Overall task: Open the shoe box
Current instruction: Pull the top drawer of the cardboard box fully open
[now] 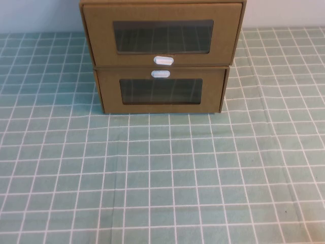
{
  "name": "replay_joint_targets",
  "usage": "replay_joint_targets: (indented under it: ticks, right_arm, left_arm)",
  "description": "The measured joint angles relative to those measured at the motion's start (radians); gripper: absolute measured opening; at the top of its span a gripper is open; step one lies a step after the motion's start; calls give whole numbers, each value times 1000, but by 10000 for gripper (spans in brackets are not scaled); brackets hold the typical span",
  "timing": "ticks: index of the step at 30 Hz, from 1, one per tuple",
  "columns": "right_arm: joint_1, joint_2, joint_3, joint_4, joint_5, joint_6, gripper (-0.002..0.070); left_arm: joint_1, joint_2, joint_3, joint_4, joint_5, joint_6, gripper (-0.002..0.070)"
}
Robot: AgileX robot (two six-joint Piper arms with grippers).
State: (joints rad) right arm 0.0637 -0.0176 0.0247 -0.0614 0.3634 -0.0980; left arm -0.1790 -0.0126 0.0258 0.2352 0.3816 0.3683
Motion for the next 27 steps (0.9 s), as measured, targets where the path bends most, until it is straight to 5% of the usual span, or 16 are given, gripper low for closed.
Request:
replay_joint_targets:
  ticks: [17,27]
  right_arm:
    - [0,0,0,0,0,0,-13]
    - [0,0,0,0,0,0,-13]
  left_arm:
    - [0,0,0,-6,-4,0,-5]
    - [0,0,0,-176,-10,-199,-5]
